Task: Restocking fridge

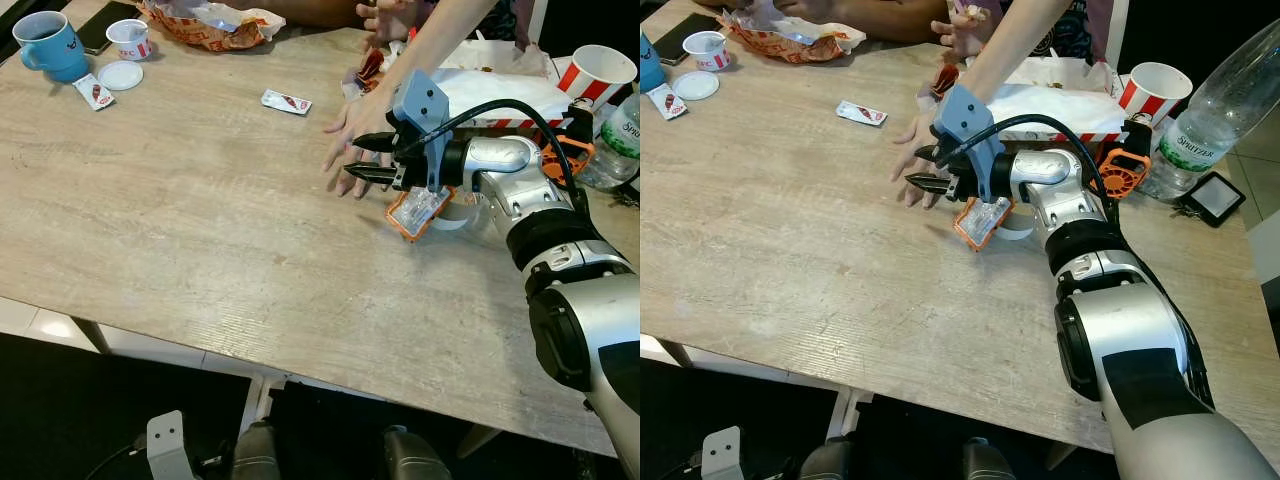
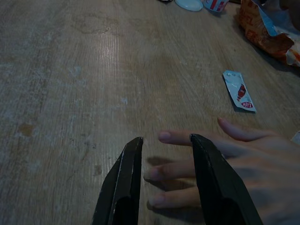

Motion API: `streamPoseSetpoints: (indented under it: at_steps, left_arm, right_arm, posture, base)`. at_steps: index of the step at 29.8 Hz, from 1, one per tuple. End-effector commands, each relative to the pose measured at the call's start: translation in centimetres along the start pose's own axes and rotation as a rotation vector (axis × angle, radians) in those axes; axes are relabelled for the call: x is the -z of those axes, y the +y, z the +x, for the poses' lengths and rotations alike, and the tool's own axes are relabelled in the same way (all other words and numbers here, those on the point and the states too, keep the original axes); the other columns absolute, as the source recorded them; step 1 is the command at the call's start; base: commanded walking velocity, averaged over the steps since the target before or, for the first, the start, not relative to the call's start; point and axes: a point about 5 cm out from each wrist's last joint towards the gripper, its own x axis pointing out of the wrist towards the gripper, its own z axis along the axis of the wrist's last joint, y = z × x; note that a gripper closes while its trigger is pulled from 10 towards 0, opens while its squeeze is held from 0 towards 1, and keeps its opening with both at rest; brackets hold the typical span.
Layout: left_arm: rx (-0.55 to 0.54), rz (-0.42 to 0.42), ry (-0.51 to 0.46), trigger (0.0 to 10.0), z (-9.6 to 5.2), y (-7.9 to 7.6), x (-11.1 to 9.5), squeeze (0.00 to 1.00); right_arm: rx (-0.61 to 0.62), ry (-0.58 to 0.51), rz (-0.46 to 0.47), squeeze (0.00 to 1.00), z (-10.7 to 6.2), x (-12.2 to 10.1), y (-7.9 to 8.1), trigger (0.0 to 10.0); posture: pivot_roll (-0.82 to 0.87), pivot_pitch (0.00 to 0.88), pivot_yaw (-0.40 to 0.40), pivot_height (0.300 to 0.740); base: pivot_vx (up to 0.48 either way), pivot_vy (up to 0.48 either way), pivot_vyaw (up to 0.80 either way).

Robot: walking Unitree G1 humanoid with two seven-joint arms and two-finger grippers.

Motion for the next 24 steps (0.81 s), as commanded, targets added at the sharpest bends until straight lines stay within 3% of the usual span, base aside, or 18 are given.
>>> streamPoseSetpoints:
  at_steps: [1, 17, 24]
  left_arm:
    - [0.025, 0.008, 0.121, 10.0, -0.8, -0.5, 2.9, 0.00]
    - [0.001, 0.009, 0.109, 10.0, -0.6, 0.0, 2.2, 0.00]
    - [-0.017, 0.007, 0.108, 10.0, -0.6, 0.3, 2.0, 0.00]
  right_arm:
    - [0.006, -0.018, 0.010, 0.00, 0.1, 0.2, 0.2, 10.0]
    - [0.017, -0.022, 0.019, 0.00, 0.2, 0.4, 0.3, 10.0]
    - [0.047, -0.051, 0.050, 0.00, 1.2, 0.6, 1.0, 10.0]
  posture:
    - [-0.02, 0.199, -0.047, 0.740]
    - [-0.02, 0.197, -0.045, 0.740]
    - [-0.01, 0.197, -0.038, 0.740]
  base:
    - [0.000, 0.000, 0.00]
    - [0.000, 0.000, 0.00]
    - [0.000, 0.000, 0.00]
